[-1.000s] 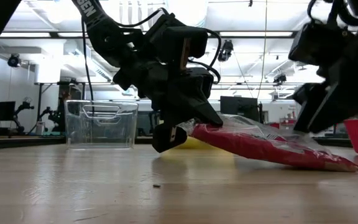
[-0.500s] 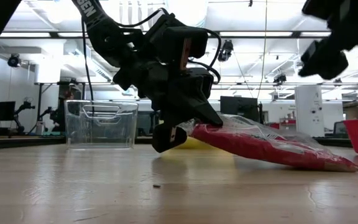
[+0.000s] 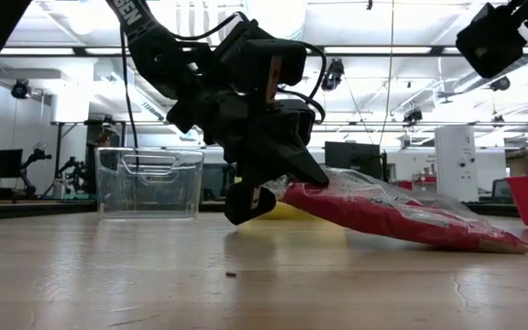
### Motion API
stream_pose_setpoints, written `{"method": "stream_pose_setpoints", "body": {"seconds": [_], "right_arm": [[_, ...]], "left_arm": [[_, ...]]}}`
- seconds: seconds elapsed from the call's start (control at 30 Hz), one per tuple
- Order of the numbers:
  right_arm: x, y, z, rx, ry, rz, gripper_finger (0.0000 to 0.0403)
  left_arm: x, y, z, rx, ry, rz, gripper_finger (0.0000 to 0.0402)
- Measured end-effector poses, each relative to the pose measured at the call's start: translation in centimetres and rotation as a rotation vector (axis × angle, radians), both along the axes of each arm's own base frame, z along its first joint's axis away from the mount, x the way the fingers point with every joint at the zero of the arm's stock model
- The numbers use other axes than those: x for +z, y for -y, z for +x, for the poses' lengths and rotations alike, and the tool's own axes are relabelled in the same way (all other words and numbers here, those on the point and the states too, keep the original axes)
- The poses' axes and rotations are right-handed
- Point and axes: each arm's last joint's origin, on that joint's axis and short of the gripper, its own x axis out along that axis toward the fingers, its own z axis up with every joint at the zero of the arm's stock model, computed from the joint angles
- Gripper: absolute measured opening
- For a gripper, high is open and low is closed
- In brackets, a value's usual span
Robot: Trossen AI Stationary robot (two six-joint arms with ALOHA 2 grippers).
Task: Pick & Place Food Item
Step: Put the red popcorn bag into the transparent bin
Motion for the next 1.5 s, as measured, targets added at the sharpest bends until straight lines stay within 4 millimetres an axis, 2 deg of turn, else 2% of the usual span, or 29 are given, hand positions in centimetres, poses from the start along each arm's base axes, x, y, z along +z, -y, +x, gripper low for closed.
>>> {"method": "stream_pose_setpoints", "body": {"seconds": [0.3, 0.47, 0.6, 0.87, 1.13, 1.33, 1.5], "right_arm": [[-1.1, 0.0, -0.1, -0.005, -0.032, -0.016, 0.0233], [-1.6, -0.1, 0.2, -0.005, -0.054, -0.030, 0.0233], [-1.8, -0.2, 0.4, -0.005, -0.066, -0.039, 0.0233], [-2.0, -0.3, 0.4, -0.005, -0.077, -0.046, 0.0233], [-2.0, -0.3, 0.4, -0.004, -0.079, -0.048, 0.0233], [-2.1, -0.3, 0.4, -0.004, -0.087, -0.053, 0.0233], [-2.2, -0.3, 0.3, -0.004, -0.095, -0.059, 0.0233]], "left_arm": [[0.0, -0.1, 0.0, 0.001, 0.008, 0.002, 0.0016], [0.5, -0.8, 0.2, 0.010, 0.021, -0.006, 0.0016], [2.1, -1.8, 0.2, 0.024, 0.064, -0.007, 0.0016], [6.5, -4.3, -0.8, 0.052, 0.158, 0.033, 0.0016], [11.6, -8.2, -5.1, 0.122, 0.106, 0.162, 0.0016], [15.9, -11.0, -10.0, 0.385, 0.010, 0.391, 0.0016], [19.2, -11.9, -14.5, 0.605, -0.048, 0.552, 0.0016]]}}
